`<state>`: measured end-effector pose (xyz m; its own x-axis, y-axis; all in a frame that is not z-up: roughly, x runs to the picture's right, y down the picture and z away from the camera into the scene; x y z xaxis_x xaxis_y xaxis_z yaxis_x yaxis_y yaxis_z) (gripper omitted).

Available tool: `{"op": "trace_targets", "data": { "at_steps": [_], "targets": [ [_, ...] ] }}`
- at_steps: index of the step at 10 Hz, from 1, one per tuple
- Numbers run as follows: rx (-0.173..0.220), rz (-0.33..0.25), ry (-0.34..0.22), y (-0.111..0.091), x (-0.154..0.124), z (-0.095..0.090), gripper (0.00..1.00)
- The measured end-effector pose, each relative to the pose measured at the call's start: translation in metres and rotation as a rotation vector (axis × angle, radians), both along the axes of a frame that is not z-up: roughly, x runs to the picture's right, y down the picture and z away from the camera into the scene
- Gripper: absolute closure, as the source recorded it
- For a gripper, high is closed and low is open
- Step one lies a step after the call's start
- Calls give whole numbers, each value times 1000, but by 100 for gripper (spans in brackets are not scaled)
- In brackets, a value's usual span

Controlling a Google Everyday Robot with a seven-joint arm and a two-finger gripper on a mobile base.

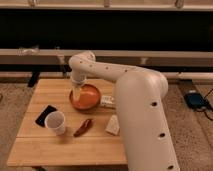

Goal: Place the white sponge in the ceramic bowl

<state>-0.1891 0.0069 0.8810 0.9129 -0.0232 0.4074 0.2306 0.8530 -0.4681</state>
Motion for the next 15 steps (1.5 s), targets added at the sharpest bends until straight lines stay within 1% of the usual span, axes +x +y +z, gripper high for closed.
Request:
{"op": "trace_targets", "data": {
  "at_steps": [3,4,5,6,7,8,9,10,11,12,13,14,15],
  "targets": [
    [1,-1,-1,0,0,0,20],
    [0,-13,-3,0,1,-1,20],
    [1,-53,0,1,4,-6,20],
    [12,-120,-9,5,6,-16,20],
    [22,-200,-13,12,18,-31,20],
    [24,-242,-9,19,32,-40,20],
    [20,-282,-9,29,48,-53,20],
    [6,-321,-9,47,66,-66,20],
    [-8,-337,-2,60,82,-73,20],
    [-26,-343,7,77,103,-78,20],
    [-42,-335,21,95,128,-84,20],
    [-51,-327,31,106,142,-88,20],
    [-63,-311,51,121,164,-94,20]
  ]
}}
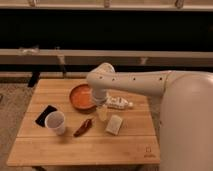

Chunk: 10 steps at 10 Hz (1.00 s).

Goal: Place the white sponge in the ceramic bowl

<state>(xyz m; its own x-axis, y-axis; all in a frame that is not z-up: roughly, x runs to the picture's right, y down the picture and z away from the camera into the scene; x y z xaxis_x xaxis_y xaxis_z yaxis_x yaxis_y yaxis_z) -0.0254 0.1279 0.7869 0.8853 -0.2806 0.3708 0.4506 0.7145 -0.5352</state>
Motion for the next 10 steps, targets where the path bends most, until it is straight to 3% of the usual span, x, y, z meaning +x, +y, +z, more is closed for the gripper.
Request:
{"op": "trace_targets", "data": {
  "at_steps": [3,5,7,10],
  "targets": [
    [-36,51,67,49,47,-6,20],
    [-63,71,98,78,57,12,20],
    [-73,88,116,87,56,30,20],
    [-72,100,151,82,64,48,22]
  ]
}}
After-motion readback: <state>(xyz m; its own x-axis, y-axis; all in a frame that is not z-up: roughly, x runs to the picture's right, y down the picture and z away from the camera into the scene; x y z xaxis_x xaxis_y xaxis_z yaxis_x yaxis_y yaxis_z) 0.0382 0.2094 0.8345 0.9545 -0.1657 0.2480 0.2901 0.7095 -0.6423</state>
